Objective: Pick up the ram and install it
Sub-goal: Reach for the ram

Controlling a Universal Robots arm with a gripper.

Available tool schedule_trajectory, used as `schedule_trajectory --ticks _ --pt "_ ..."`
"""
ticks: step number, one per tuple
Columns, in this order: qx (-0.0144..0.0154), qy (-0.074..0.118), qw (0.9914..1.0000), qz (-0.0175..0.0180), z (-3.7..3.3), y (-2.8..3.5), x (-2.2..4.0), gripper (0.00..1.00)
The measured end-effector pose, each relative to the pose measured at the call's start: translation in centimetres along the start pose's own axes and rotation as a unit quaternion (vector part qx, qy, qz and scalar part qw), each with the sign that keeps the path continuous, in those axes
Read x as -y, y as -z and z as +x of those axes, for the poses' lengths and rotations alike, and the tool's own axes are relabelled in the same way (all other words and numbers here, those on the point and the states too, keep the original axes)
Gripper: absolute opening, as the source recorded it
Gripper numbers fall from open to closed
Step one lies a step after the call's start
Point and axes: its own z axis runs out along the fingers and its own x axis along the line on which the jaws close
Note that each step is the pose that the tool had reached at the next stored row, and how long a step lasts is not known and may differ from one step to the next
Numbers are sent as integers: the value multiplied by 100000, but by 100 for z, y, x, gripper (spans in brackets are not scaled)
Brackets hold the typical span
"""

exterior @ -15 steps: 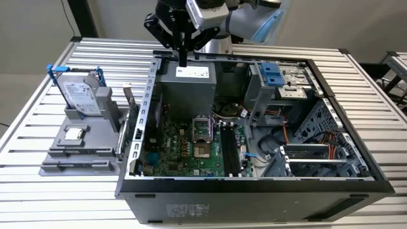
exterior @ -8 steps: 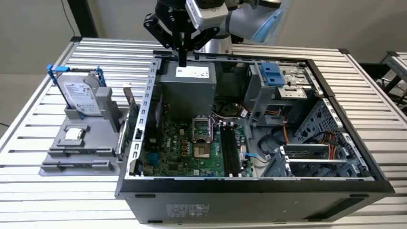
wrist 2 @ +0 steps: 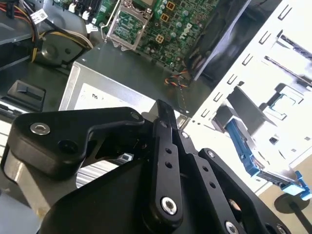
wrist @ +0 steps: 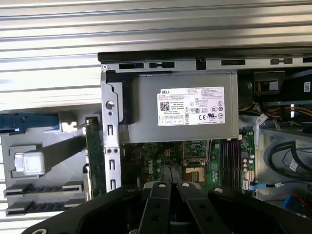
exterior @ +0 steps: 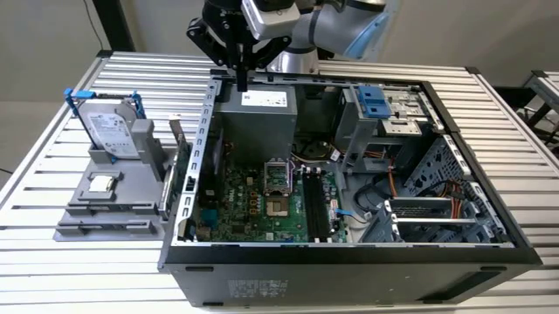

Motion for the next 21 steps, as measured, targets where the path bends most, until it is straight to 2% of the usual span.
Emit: schedule_trajectory --ticks 6,11,18,21 --pt "3 0 100000 -4 94 2 7 0" --pt "-204 -6 100000 21 148 3 11 0" --pt "-229 -1 100000 19 222 4 15 0" --pt "-226 4 100000 17 226 4 15 0"
